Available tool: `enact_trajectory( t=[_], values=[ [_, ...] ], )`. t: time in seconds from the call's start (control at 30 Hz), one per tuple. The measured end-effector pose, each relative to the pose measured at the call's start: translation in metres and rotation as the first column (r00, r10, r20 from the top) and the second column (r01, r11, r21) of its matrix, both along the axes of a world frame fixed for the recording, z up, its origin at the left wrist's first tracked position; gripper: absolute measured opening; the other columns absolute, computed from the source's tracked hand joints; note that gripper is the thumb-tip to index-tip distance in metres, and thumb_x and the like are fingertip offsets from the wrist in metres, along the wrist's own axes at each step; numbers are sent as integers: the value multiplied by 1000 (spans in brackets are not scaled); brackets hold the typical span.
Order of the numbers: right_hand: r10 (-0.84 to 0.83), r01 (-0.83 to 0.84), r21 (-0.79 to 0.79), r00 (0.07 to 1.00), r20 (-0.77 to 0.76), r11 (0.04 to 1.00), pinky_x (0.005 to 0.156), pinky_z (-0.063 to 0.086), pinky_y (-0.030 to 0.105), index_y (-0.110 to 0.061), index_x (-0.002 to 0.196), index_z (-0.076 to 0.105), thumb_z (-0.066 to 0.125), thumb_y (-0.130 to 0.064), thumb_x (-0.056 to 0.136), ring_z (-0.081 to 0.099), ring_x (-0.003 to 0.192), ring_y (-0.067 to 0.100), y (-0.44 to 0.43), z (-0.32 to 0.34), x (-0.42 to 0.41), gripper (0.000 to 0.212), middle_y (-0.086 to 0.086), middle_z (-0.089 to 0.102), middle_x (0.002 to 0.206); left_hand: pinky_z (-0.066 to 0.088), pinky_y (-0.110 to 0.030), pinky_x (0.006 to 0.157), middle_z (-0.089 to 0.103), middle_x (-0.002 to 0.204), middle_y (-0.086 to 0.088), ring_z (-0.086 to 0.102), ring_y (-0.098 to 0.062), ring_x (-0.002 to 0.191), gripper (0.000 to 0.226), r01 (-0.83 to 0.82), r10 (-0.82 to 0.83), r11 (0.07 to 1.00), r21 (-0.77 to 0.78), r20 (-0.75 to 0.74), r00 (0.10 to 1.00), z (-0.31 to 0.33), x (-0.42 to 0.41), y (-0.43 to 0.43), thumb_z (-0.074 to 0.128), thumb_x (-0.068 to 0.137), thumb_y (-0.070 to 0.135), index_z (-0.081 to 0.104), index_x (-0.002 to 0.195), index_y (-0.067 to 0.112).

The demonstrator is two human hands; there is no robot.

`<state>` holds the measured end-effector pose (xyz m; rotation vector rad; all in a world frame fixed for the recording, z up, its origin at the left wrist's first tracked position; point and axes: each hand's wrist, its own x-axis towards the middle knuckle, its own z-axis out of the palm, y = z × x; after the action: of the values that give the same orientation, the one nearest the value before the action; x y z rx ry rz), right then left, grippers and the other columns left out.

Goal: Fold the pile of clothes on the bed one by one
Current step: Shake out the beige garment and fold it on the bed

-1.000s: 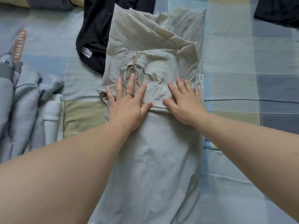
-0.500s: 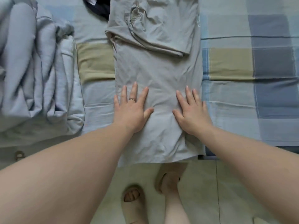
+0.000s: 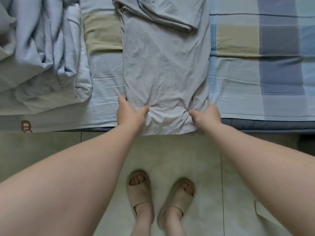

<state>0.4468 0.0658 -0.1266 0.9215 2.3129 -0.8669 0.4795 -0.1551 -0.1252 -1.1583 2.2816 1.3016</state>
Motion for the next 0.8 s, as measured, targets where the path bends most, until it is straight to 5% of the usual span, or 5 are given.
enact_trajectory(
  t=[0.1, 0.27, 0.47, 0.6, 0.8],
  values=[
    [-88, 98, -181, 994, 66, 979, 81, 52, 37, -3, 121, 64, 76, -25, 89, 65, 103, 34, 7, 19, 3, 41, 16, 68, 117, 47, -28, 89, 69, 120, -10, 66, -27, 112, 47, -30, 19, 989, 143, 82, 996, 14, 9, -5, 81, 83, 22, 64, 123, 5],
    [-111, 137, -294, 988, 103, 946, 98, 54, 44, -5, 128, 64, 69, -20, 94, 66, 109, 32, 9, 88, 26, 38, 12, 69, 122, 50, -36, 102, 69, 125, -10, 66, -26, 110, 53, -15, -50, 950, 313, 198, 979, 79, 30, -12, 81, 84, 22, 63, 130, 2],
    [-116, 149, -320, 986, 122, 935, 85, 51, 32, -2, 122, 66, 67, -8, 91, 65, 99, 26, 26, 196, 73, 31, 9, 70, 114, 61, -36, 82, 71, 117, -8, 72, -25, 95, 48, -205, 49, 880, 429, 347, 937, 192, 77, 2, 79, 86, 20, 62, 128, 4],
    [-128, 170, -337, 981, 143, 926, 82, 51, 32, -3, 115, 69, 68, -6, 90, 67, 96, 26, 41, 260, 100, 26, 11, 71, 111, 52, -25, 47, 71, 98, -6, 68, -16, 65, 30, -328, 119, 814, 480, 414, 902, 258, 103, 17, 73, 90, 16, 64, 118, 12],
    [-262, 342, -367, 932, 251, 865, 61, 45, 28, -12, 118, 62, 69, -20, 92, 63, 74, 21, 52, 314, 88, 28, 3, 69, 91, 44, -17, 38, 66, 62, 1, 59, -12, 40, 7, -436, 185, 721, 538, 456, 870, 312, 96, 25, 60, 97, 20, 60, 91, 17]
  ],
)
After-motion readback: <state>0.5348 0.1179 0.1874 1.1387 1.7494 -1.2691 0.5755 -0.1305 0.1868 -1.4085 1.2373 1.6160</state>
